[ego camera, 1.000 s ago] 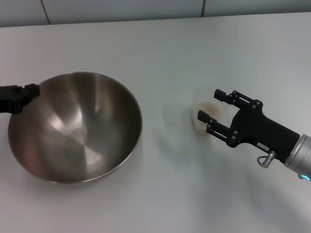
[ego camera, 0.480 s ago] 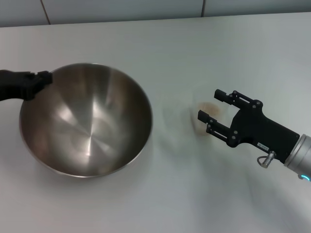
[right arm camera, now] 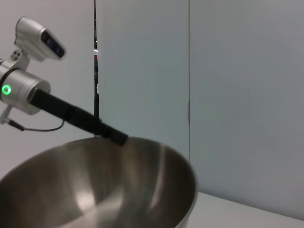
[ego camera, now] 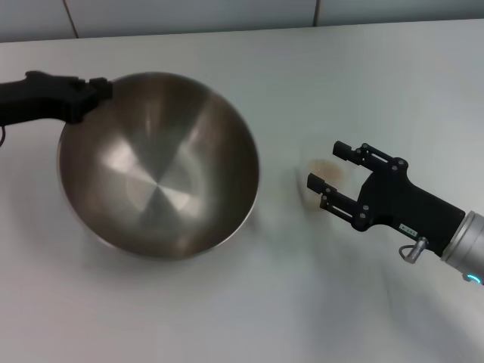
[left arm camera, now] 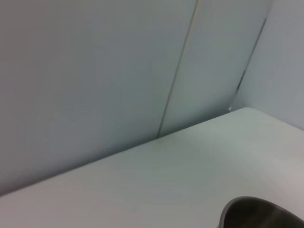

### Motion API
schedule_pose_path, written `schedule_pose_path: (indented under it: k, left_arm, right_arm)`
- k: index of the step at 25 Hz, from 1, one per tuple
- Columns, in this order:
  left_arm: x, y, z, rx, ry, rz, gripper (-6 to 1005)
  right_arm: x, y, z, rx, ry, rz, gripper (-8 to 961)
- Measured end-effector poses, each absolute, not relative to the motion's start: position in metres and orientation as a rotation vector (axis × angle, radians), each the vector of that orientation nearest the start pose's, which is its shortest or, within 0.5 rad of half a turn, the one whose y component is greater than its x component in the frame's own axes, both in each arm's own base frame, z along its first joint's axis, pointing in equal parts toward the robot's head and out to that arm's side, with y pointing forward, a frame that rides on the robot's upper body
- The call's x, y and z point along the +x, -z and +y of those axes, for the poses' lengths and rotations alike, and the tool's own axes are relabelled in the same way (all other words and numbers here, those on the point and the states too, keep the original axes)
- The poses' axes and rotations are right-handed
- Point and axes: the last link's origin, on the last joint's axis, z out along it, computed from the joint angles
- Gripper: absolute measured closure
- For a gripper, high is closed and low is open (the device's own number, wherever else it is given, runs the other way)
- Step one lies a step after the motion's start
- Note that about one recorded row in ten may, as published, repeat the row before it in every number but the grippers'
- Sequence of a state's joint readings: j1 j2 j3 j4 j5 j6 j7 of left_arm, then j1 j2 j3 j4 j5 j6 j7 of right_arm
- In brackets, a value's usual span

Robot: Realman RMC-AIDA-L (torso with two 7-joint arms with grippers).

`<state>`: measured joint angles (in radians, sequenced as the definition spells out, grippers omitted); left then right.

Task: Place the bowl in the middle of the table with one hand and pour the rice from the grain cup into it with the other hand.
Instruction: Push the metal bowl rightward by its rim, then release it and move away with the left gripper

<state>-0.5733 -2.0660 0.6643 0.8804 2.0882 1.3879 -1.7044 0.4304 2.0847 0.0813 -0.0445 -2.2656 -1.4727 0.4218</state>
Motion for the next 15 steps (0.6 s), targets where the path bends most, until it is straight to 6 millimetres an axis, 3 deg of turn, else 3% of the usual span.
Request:
schedule_pose_path:
  k: [4, 15]
  left_arm:
    - [-0.237, -0.048, 0.389, -2.526, 0.517, -0.731, 933]
    - [-0.223, -0.043, 0.396, -2.559, 0.531, -0.699, 917]
  right_arm:
    - [0.301, 0.062, 0.267, -2.280, -0.865, 0.335, 269]
    - [0.300, 0.062, 0.269, -2.281, -0.866, 0.331, 269]
